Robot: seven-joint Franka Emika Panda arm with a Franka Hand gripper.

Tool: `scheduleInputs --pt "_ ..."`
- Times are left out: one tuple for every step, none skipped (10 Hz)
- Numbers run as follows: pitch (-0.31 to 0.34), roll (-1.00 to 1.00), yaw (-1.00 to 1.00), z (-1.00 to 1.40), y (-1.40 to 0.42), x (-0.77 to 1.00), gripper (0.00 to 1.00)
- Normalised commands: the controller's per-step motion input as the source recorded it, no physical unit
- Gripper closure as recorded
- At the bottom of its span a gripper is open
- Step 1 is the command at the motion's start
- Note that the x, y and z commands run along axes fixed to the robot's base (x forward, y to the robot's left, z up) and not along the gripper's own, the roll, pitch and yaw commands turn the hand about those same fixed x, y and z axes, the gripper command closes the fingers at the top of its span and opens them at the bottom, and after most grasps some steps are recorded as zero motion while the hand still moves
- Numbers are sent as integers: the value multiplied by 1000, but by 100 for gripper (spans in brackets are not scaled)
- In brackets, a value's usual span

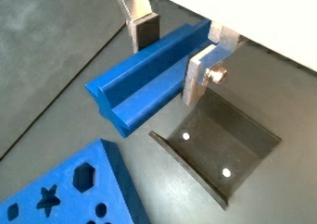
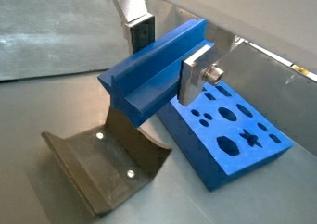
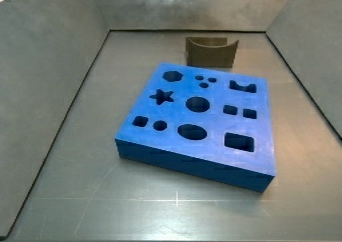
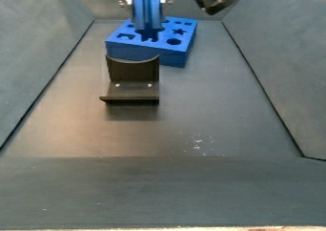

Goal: Pick up the star object. Move up. Place the star object on the fixture. Regrasp the star object. Move to above the board. Insert the star object.
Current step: Place the star object on the fixture.

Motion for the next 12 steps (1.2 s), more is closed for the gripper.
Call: scheduleInputs --pt "69 -163 -69 -15 39 495 100" --pt "72 -155 -64 -12 36 428 100" --pt "80 -151 -57 -10 35 363 100" --pt "90 -146 -51 -5 33 283 100" --pt "99 -143 -46 -5 32 226 100" --pt "109 -141 -40 -8 32 178 100" --pt "17 -1000 -113 -1000 73 141 100" --pt "13 -1000 -122 -1000 80 134 100" --pt "24 -1000 -127 -1000 90 139 100" --pt "43 -1000 -125 -1000 90 151 100" --pt "61 -1000 -130 -1000 102 166 100" --pt "65 -990 -139 -1000 109 176 100"
